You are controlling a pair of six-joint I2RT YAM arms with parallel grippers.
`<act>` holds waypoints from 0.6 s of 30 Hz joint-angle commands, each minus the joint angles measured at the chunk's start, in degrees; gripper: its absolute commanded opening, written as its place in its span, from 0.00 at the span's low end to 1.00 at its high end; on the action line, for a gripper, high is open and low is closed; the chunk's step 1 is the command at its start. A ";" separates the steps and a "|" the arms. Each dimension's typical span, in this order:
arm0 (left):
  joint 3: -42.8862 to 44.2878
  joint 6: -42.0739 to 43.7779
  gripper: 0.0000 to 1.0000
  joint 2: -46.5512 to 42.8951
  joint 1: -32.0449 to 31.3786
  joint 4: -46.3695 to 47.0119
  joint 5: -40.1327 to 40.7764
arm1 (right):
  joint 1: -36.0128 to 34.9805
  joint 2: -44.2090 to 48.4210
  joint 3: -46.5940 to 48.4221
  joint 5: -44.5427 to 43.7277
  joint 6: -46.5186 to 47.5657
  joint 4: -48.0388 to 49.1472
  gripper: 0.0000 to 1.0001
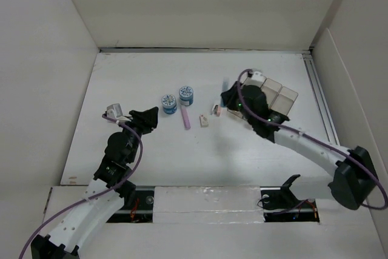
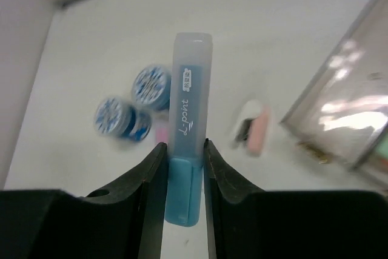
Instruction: Organize the desk
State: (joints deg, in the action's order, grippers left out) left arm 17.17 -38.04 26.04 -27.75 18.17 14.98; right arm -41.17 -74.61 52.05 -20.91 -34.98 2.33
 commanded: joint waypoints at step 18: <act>1.38 1.30 0.45 1.20 -0.20 3.89 -2.24 | 29.39 -0.19 -11.18 6.76 -5.01 4.18 0.22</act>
State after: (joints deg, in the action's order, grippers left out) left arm 17.17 -37.76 27.22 -27.75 19.07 12.95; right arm -12.32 -74.48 40.27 -15.46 -39.05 3.95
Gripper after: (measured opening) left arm 0.447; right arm 0.307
